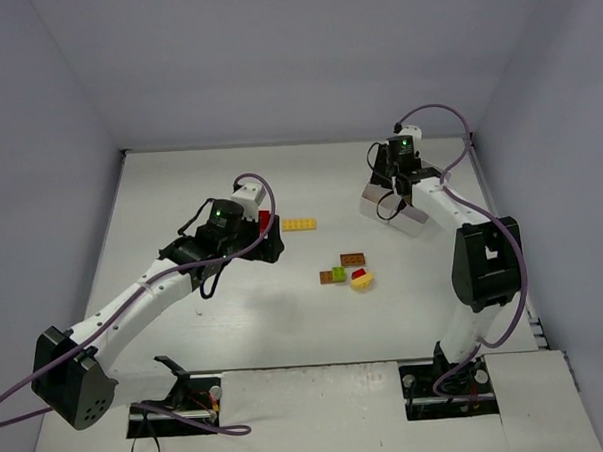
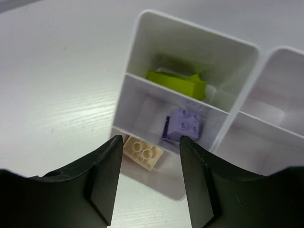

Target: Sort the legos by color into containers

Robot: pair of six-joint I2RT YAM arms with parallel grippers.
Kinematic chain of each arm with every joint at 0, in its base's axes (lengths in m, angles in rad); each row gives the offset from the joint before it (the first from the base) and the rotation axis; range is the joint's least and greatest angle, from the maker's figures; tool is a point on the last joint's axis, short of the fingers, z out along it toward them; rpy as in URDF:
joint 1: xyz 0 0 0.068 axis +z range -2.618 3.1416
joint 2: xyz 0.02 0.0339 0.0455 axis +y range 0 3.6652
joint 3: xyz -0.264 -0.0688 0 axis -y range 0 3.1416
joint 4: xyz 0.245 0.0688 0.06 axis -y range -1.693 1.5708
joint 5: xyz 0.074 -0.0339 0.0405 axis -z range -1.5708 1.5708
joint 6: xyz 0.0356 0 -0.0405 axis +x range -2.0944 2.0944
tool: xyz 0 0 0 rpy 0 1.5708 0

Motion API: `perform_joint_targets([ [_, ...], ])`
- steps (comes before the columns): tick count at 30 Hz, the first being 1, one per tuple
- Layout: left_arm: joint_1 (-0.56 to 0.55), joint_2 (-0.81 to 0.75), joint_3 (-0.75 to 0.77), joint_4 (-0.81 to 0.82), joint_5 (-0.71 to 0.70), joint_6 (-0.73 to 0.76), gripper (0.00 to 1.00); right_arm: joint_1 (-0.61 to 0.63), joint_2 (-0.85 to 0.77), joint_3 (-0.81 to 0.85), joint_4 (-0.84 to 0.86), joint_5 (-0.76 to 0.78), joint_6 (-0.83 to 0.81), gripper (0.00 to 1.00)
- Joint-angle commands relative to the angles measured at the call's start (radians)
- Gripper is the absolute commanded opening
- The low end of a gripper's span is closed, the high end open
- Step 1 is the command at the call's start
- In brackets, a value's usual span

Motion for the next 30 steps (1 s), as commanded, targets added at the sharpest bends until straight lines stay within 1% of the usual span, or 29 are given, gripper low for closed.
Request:
perform_joint_targets([
  [1,0.007,-0.003,0.027,0.018,-0.008,-0.003,0.83,0.007,-0.082,0.045,0.058,-0.240,-0.159,0.48],
  [2,0.008,-0.002,0.027,0.014,-0.012,-0.003,0.83,0.010,-0.087,0.042,0.058,-0.377,-0.199,0.48],
  [4,0.016,0.007,0.027,0.006,-0.022,-0.004,0.83,0.023,-0.104,0.031,0.052,-0.511,-0.308,0.49],
  [5,0.020,0.010,0.029,0.000,-0.025,-0.004,0.83,0.029,-0.107,0.028,0.040,-0.605,-0.334,0.49],
  [7,0.036,0.010,0.030,-0.002,-0.024,-0.006,0.83,0.059,-0.105,0.034,0.009,-0.654,-0.456,0.50],
  [10,0.069,0.007,0.032,-0.014,-0.004,-0.015,0.83,0.110,-0.079,0.066,-0.080,-0.664,-0.559,0.50],
  [13,0.115,0.006,0.029,-0.025,0.045,-0.021,0.83,0.130,-0.052,0.081,-0.128,-0.694,-0.564,0.51],
  [19,0.160,-0.023,0.004,-0.036,0.087,-0.013,0.83,0.193,-0.047,0.031,-0.154,-0.633,-0.563,0.52],
  [23,0.163,-0.040,-0.006,-0.052,0.084,0.008,0.83,0.207,-0.082,-0.056,-0.171,-0.578,-0.499,0.52],
  [24,0.165,-0.040,-0.008,-0.057,0.084,0.014,0.83,0.205,-0.093,-0.072,-0.180,-0.534,-0.489,0.52],
  [27,0.165,-0.036,-0.008,-0.063,0.082,0.027,0.83,0.205,-0.119,-0.116,-0.212,-0.466,-0.466,0.52],
  [28,0.165,-0.034,-0.006,-0.065,0.082,0.034,0.83,0.207,-0.125,-0.125,-0.238,-0.419,-0.457,0.52],
  [30,0.165,-0.029,-0.008,-0.065,0.080,0.042,0.83,0.207,-0.141,-0.155,-0.253,-0.360,-0.414,0.53],
])
